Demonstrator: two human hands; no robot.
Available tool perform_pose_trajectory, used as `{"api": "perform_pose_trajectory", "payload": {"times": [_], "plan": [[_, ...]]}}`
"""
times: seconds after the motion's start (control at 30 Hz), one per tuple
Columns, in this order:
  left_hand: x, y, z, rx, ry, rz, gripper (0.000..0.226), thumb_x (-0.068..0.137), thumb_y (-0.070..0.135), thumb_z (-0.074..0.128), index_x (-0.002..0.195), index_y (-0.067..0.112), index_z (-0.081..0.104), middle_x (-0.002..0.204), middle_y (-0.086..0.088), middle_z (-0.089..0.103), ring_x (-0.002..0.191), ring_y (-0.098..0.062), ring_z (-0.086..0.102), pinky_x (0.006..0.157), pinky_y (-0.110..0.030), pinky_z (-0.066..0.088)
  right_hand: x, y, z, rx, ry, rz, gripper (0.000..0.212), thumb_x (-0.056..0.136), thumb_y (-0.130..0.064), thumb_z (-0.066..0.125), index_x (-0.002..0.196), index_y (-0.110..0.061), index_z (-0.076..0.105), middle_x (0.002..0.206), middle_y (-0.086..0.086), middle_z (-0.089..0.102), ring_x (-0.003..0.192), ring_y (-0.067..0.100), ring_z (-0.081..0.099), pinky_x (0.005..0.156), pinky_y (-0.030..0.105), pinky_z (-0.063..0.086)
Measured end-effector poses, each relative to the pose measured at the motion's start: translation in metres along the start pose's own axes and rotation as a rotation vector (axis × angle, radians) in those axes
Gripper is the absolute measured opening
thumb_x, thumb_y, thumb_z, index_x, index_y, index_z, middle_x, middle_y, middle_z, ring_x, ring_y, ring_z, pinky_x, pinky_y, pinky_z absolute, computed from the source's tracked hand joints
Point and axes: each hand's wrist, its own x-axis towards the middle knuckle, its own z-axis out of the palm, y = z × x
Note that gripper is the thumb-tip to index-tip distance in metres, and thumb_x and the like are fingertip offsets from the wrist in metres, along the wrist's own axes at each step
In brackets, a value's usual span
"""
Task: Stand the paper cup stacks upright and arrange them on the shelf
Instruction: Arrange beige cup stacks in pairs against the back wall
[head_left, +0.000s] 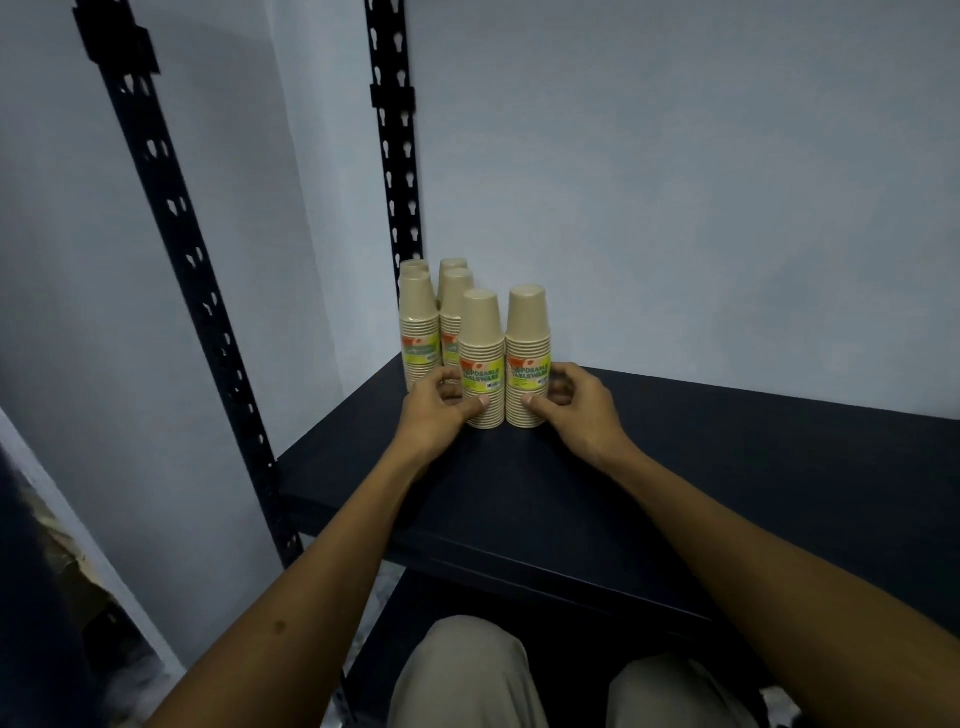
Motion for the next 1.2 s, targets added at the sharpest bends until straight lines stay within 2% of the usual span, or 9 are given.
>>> {"api": "perform_pose_trajectory", "payload": {"times": [0.17,0.33,0.63,0.7,1.0,1.2], "plan": [[0.005,0.009,0.052,0.008,-0.103,0.038,0.051,0.081,0.014,0.077,0.126,0.008,0.054,0.116,-0.009,0.066,0.107,-0.019,0.065,0.095,-0.038,0.054,-0.015,0.014,-0.050,-0.047,0.084,0.043,0.045,0.085,-0.021,0.073,0.126,-0.014,0.056,0.110,-0.001,0.067,0.094,0.006,0.065,0.081,0.024,0.055],[0.013,0.017,0.102,0.034,-0.201,0.069,0.056,0.082,0.019,0.077,0.131,0.011,0.053,0.119,-0.006,0.066,0.108,-0.017,0.064,0.096,-0.039,0.053,-0.025,0.029,-0.094,-0.106,0.187,0.089,0.047,0.084,-0.021,0.075,0.125,-0.012,0.055,0.107,-0.004,0.065,0.090,0.001,0.062,0.069,0.012,0.050],[0.034,0.028,0.174,0.015,-0.295,0.114,0.051,0.085,0.016,0.074,0.131,0.012,0.052,0.121,-0.006,0.065,0.108,-0.016,0.064,0.095,-0.035,0.053,-0.021,0.056,-0.146,-0.151,0.359,0.166,0.048,0.082,-0.024,0.076,0.123,-0.015,0.054,0.103,-0.006,0.062,0.085,0.001,0.060,0.070,0.015,0.049],[0.039,0.028,0.182,0.018,-0.298,0.119,0.051,0.085,0.016,0.073,0.132,0.012,0.052,0.123,-0.006,0.064,0.110,-0.017,0.063,0.093,-0.032,0.053,-0.017,0.060,-0.152,-0.164,0.377,0.175,0.048,0.082,-0.025,0.076,0.123,-0.017,0.054,0.103,-0.005,0.062,0.085,0.001,0.060,0.072,0.019,0.050],[0.060,0.028,0.198,0.042,-0.311,0.134,0.052,0.086,0.016,0.072,0.133,0.013,0.050,0.126,-0.008,0.062,0.111,-0.019,0.062,0.097,-0.037,0.052,0.002,0.072,-0.161,-0.202,0.360,0.165,0.048,0.085,-0.026,0.073,0.127,-0.015,0.052,0.109,0.000,0.064,0.093,0.011,0.064,0.082,0.033,0.057],[0.065,0.028,0.202,0.047,-0.303,0.142,0.052,0.086,0.016,0.072,0.133,0.012,0.050,0.125,-0.006,0.061,0.110,-0.017,0.061,0.095,-0.032,0.052,0.012,0.078,-0.166,-0.202,0.355,0.180,0.046,0.085,-0.025,0.073,0.125,-0.014,0.052,0.111,0.000,0.063,0.095,0.014,0.063,0.083,0.032,0.056]]}}
